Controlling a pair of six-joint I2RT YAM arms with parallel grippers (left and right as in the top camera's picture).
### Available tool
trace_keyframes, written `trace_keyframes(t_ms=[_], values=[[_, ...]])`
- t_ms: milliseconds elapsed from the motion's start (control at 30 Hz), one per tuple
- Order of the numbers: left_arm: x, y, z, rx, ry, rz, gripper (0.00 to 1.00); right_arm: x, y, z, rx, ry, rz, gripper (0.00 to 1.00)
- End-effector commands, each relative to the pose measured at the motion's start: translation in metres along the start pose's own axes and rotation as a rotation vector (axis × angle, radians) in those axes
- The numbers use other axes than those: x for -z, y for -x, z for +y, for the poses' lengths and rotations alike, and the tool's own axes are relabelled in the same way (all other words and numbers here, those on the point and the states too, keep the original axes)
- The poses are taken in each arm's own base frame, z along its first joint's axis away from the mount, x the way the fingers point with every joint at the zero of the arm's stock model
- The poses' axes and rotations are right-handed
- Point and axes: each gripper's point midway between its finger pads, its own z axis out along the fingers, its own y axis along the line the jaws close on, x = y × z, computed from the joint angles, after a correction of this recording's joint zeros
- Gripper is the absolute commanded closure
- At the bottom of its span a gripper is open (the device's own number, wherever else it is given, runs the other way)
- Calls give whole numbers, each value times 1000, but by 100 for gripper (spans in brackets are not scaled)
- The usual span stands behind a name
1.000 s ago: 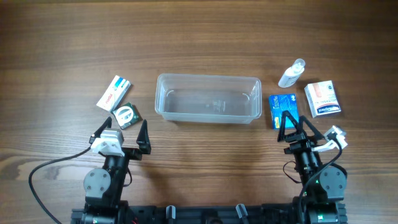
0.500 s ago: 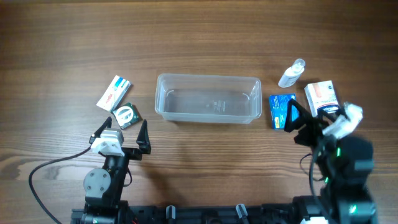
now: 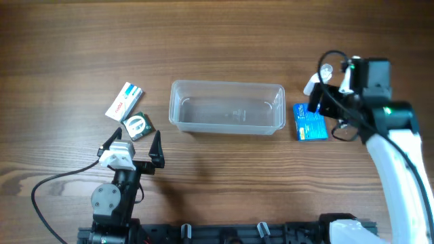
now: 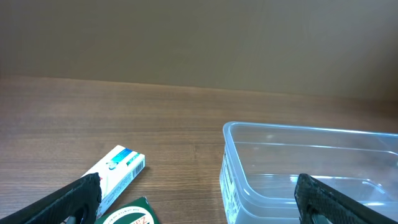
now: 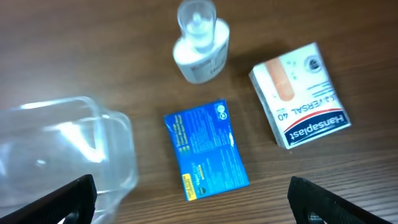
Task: Pack container
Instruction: 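Reach the right gripper to the blue lozenge box and grasp it, then lift the blue box with the right gripper toward the container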
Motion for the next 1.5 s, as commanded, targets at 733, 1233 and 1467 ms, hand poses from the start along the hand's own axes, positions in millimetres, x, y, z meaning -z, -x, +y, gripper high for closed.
trace_keyframes(t_ms=[733, 1233, 1467], values=[[0, -2, 2, -15, 9, 0, 0, -91, -65, 6, 293, 63, 243, 10], [0, -2, 2, -15, 9, 0, 0, -125, -86, 4, 370, 77, 173, 7], [0, -2, 2, -15, 9, 0, 0, -135, -98, -10, 338, 2, 167, 4]])
